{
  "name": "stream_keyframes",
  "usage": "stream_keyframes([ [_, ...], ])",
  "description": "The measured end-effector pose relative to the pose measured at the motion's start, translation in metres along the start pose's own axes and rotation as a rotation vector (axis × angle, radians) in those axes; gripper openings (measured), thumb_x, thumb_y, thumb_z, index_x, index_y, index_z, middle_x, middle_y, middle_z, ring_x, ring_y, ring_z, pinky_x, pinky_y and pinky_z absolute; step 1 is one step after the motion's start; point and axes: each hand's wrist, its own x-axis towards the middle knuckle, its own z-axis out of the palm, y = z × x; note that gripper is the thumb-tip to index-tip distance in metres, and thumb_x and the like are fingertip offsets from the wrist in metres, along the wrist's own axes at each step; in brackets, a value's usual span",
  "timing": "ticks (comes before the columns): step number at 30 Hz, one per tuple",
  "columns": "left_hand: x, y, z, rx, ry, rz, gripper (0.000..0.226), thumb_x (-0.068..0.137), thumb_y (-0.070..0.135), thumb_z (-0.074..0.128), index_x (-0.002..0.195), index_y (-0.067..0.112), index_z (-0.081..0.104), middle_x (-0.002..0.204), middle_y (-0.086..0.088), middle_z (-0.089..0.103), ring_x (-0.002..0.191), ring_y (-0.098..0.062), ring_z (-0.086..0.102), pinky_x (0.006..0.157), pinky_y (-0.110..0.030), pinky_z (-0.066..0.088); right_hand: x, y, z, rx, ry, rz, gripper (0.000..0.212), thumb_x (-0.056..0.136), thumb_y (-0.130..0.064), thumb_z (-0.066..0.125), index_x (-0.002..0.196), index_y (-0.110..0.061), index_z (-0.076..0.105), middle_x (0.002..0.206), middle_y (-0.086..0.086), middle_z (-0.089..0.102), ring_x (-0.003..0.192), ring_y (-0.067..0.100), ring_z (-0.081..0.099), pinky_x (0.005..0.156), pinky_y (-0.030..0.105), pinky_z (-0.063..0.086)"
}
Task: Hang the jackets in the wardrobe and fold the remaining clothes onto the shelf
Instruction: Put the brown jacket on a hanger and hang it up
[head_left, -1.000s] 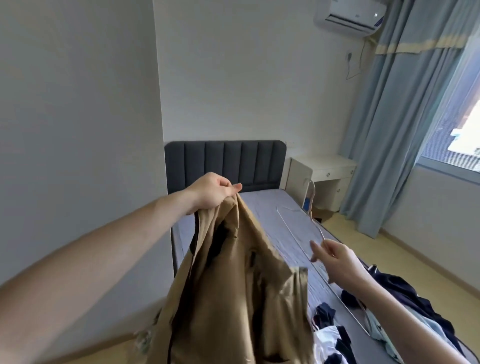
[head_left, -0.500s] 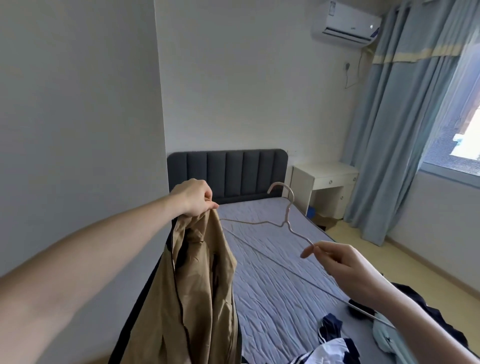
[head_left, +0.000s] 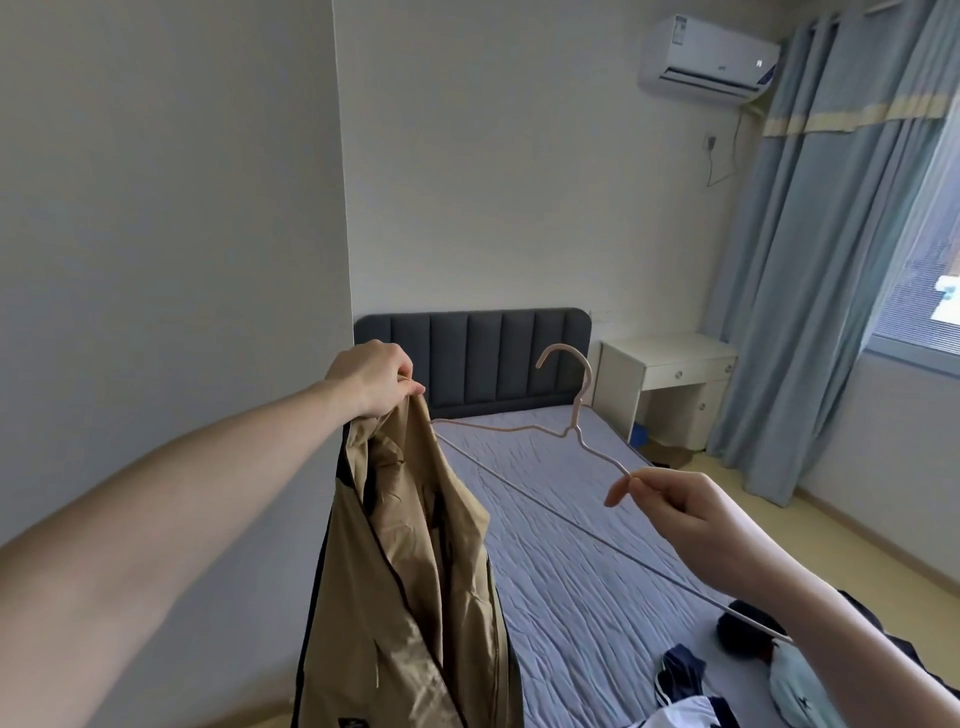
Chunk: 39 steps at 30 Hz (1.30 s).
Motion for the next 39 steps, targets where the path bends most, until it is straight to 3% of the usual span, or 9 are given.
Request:
stream_keyframes([
  [8, 0.006, -0.001, -0.010, -0.014, -0.018, -0.082, 0.043, 0.092, 0.048, 0.069, 0.061, 0.019, 0.062, 0.067, 0.004, 0.061, 0.065, -0.018, 0.056, 0.059, -0.028, 0.040, -0.008, -0.010, -0.021, 0.116, 0.088, 0.011, 0.032, 0.105, -0.027, 0.047, 0.093, -0.033, 0.075, 0.049, -0.008, 0.035, 0.044, 0.010, 0.026, 0.042, 0.021, 0.026],
  [11, 0.007, 0.006, -0.012, -0.061, -0.012, -0.090, 0.044, 0.092, 0.048, 0.069, 0.060, 0.019, 0.061, 0.064, 0.004, 0.062, 0.063, -0.016, 0.057, 0.055, -0.027, 0.037, -0.010, -0.012, -0.017, 0.098, 0.044, 0.022, 0.030, 0.106, -0.026, 0.047, 0.095, -0.027, 0.075, 0.050, -0.007, 0.035, 0.045, 0.012, 0.026, 0.043, 0.025, 0.024],
  [18, 0.008, 0.049, -0.029, -0.110, 0.005, 0.073, 0.040, 0.092, 0.048, 0.068, 0.064, 0.021, 0.065, 0.065, 0.007, 0.064, 0.069, -0.016, 0.061, 0.061, -0.031, 0.048, -0.002, -0.012, 0.012, 0.010, -0.043, 0.112, 0.026, 0.107, -0.028, 0.047, 0.099, -0.026, 0.072, 0.046, -0.010, 0.042, 0.043, 0.006, 0.030, 0.044, 0.021, 0.027],
  [23, 0.007, 0.068, -0.050, -0.160, 0.110, 0.150, 0.033, 0.091, 0.049, 0.070, 0.066, 0.027, 0.067, 0.068, 0.009, 0.065, 0.069, -0.015, 0.059, 0.057, -0.026, 0.038, 0.006, -0.008, 0.030, 0.014, 0.006, 0.203, 0.025, 0.106, -0.028, 0.050, 0.097, -0.025, 0.073, 0.045, -0.010, 0.049, 0.039, 0.006, 0.032, 0.040, 0.017, 0.027],
  [30, -0.008, 0.092, -0.086, -0.315, 0.235, 0.215, 0.028, 0.090, 0.049, 0.072, 0.076, 0.026, 0.076, 0.069, 0.007, 0.068, 0.072, -0.018, 0.062, 0.062, -0.025, 0.041, 0.019, -0.011, 0.051, 0.165, 0.181, 0.256, 0.025, 0.104, -0.031, 0.054, 0.089, -0.026, 0.073, 0.048, -0.005, 0.055, 0.037, 0.005, 0.033, 0.038, 0.019, 0.029],
  [34, -0.036, 0.122, -0.103, -0.486, 0.244, 0.249, 0.031, 0.090, 0.048, 0.072, 0.069, 0.024, 0.071, 0.056, 0.013, 0.063, 0.060, -0.006, 0.061, 0.058, -0.021, 0.043, 0.026, -0.014, 0.058, 0.293, 0.278, 0.271, 0.032, 0.104, -0.032, 0.055, 0.082, -0.025, 0.077, 0.048, -0.004, 0.049, 0.042, 0.009, 0.033, 0.043, 0.026, 0.028],
  [39, -0.100, 0.142, -0.084, -0.542, 0.241, 0.400, 0.034, 0.090, 0.053, 0.069, 0.070, 0.026, 0.063, 0.054, 0.010, 0.061, 0.051, -0.009, 0.059, 0.049, -0.019, 0.041, 0.015, -0.009, 0.053, 0.481, 0.492, 0.162, 0.037, 0.104, -0.026, 0.055, 0.074, -0.027, 0.078, 0.050, -0.013, 0.057, 0.042, -0.001, 0.048, 0.042, 0.010, 0.034],
])
